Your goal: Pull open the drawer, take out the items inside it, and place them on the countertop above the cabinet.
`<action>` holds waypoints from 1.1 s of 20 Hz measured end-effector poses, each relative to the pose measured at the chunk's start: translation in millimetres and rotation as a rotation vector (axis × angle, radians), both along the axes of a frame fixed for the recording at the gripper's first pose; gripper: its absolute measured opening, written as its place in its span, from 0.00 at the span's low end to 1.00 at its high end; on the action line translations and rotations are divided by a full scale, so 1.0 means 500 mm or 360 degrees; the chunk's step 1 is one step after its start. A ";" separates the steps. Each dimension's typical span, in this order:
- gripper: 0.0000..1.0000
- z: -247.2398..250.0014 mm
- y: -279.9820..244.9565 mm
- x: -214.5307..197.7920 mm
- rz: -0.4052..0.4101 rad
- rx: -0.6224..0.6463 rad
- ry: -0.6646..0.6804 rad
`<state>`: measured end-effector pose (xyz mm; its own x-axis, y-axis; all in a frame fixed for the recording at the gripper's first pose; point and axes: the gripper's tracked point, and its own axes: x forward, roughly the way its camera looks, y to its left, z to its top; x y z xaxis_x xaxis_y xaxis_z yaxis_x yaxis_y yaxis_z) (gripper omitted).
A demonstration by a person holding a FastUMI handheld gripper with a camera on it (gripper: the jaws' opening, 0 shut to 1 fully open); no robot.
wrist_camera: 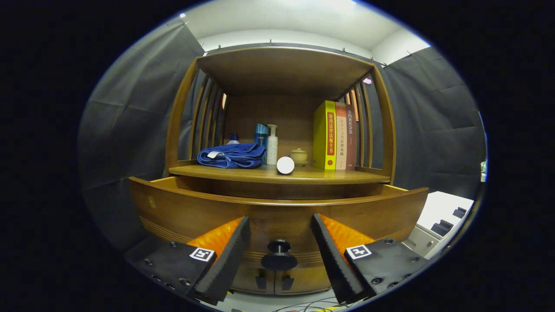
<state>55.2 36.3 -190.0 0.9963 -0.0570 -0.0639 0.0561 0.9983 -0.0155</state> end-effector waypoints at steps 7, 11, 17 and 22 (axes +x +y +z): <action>0.95 0.000 -0.006 0.104 -0.0003 0.0010 0.0030; 0.95 -0.002 -0.010 0.170 -0.0006 0.0008 0.0036; 0.95 -0.001 -0.008 0.209 -0.0006 -0.0006 0.0022; 0.95 0.082 -0.035 0.155 -0.0012 0.0080 -0.0040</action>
